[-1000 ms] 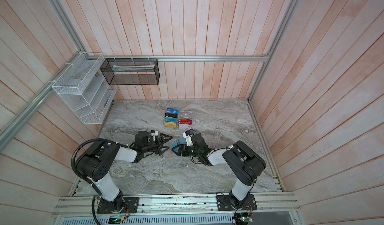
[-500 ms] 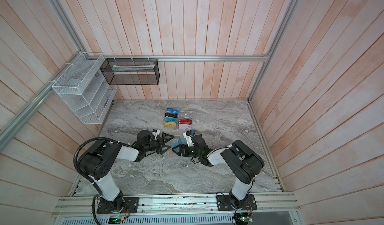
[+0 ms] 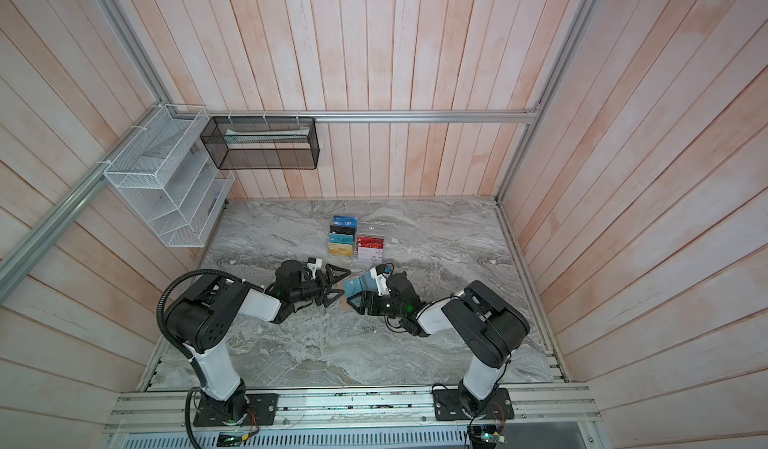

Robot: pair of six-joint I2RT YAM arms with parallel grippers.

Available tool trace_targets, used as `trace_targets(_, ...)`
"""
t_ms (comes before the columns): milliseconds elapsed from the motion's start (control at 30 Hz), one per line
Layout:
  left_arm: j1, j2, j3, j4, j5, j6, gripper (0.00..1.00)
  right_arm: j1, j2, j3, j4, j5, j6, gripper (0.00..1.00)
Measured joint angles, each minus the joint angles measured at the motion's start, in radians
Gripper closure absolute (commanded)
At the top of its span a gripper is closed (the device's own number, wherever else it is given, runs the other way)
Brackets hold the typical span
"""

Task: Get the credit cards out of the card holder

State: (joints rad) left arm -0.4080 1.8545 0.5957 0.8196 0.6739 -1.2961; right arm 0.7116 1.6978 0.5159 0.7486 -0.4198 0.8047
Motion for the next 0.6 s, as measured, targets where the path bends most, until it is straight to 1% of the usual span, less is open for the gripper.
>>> trace_targets(200,-0.005,0.024,-0.001,0.052,0.000,-0.010,0.00,-0.004,-0.067,-0.015,-0.034,0.066,0.003,0.18)
trace_targets(333,-0.006,0.036,-0.010,0.089,0.000,-0.018,0.00,-0.007,-0.066,-0.006,-0.061,0.085,0.012,0.18)
trace_targets(600,-0.009,0.053,-0.021,0.141,-0.001,-0.026,0.00,-0.004,-0.037,0.004,-0.052,0.090,0.038,0.19)
